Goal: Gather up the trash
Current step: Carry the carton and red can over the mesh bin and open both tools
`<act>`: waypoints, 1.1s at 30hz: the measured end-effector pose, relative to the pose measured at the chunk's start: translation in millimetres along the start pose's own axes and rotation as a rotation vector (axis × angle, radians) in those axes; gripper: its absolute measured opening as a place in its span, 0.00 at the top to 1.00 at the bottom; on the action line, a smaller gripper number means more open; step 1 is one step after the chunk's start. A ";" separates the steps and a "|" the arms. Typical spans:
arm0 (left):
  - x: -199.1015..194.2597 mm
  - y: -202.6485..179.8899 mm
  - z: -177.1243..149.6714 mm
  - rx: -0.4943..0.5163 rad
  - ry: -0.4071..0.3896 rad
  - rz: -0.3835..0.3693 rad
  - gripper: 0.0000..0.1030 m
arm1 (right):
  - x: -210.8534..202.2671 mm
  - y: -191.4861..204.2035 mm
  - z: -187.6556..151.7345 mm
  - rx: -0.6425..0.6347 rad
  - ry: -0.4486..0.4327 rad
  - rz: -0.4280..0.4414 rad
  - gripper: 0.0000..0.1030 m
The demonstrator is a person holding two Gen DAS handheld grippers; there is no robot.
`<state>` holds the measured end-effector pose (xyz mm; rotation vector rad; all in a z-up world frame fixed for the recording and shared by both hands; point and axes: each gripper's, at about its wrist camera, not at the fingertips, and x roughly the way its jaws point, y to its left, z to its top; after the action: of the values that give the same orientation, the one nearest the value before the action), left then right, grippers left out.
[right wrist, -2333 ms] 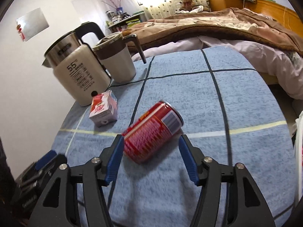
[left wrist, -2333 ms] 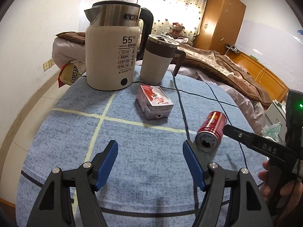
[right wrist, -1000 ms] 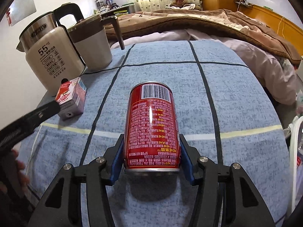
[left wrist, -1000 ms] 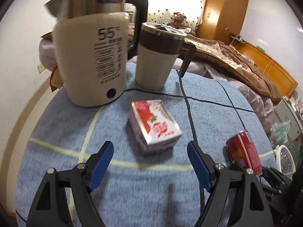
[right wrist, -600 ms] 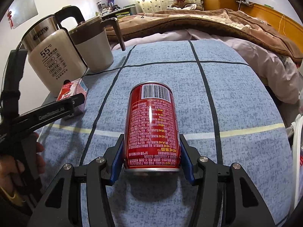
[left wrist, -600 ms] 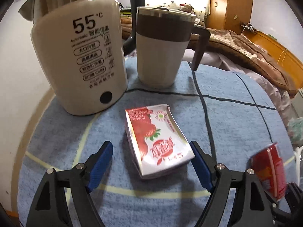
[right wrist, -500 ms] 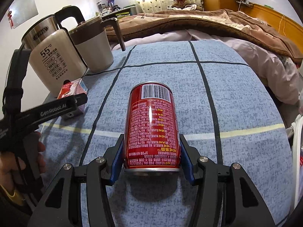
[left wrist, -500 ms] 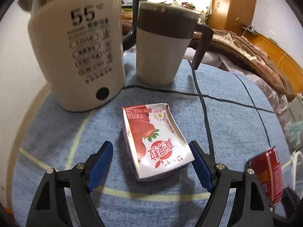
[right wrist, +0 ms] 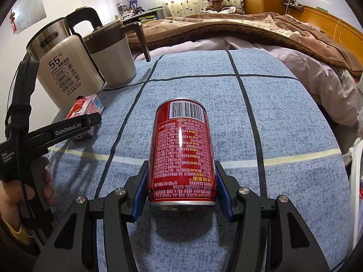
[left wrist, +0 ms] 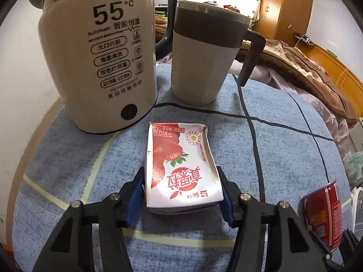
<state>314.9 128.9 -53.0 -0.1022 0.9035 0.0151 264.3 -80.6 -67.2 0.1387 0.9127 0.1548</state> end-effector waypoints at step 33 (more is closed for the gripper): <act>-85.6 -77.5 -56.3 0.079 -0.083 -0.163 0.43 | -78.8 -65.9 -31.1 0.101 -0.081 -0.070 0.48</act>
<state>222.1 49.0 -14.1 -0.1005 0.8096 -0.1666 197.1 -158.6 -37.1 0.2051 0.8438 0.0379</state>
